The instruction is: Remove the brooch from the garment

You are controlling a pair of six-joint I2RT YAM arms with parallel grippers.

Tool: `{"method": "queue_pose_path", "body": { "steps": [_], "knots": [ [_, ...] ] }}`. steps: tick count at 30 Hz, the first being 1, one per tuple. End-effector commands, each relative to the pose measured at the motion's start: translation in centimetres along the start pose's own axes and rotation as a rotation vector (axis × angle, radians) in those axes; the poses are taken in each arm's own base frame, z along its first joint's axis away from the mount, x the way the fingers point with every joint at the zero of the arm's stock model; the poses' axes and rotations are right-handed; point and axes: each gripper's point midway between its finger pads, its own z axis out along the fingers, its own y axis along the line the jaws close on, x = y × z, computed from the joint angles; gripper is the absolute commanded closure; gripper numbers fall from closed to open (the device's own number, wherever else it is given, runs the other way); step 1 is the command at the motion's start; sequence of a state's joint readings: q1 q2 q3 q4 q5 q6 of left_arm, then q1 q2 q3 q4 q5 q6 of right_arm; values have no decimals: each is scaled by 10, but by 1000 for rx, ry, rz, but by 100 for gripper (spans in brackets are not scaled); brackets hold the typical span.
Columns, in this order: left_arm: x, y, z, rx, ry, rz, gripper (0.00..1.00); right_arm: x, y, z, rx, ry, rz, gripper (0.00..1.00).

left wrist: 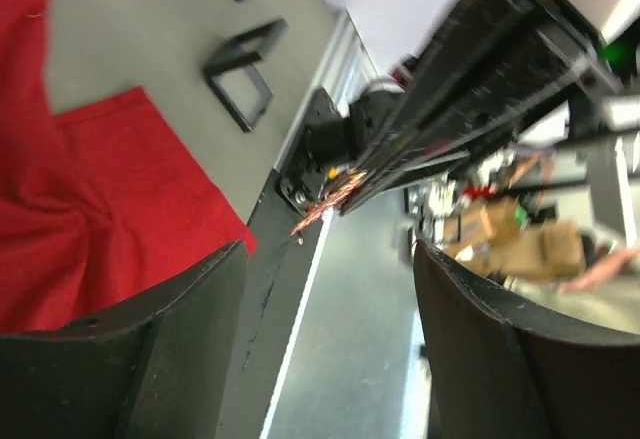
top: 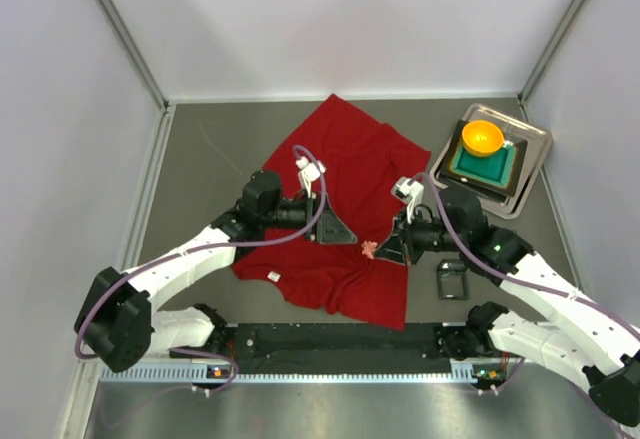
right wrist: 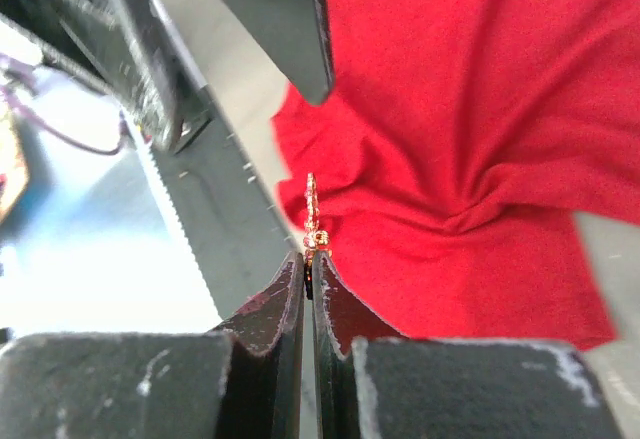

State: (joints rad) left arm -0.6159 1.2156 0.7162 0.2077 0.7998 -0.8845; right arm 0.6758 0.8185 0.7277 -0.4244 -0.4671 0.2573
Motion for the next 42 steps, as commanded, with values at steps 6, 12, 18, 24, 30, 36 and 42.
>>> {"method": "queue_pose_path", "body": {
  "steps": [6,12,18,24,30,36,42],
  "knots": [
    [24,-52,-3,213,124,397,39,-6,59,-18,-288,30,98,100],
    [34,-55,1,234,162,402,41,-11,65,-20,-321,1,98,100],
    [39,-66,4,284,181,395,49,-14,68,-19,-341,-8,97,100],
    [37,-76,5,329,169,382,71,-16,70,-19,-353,-9,93,100],
    [35,-83,4,351,148,386,95,-22,72,-19,-354,-34,116,100],
    [38,-83,3,358,156,369,86,-29,76,-23,-361,-54,129,100],
    [40,-87,4,379,154,358,89,-32,77,-23,-366,-69,135,100]
  ]
}}
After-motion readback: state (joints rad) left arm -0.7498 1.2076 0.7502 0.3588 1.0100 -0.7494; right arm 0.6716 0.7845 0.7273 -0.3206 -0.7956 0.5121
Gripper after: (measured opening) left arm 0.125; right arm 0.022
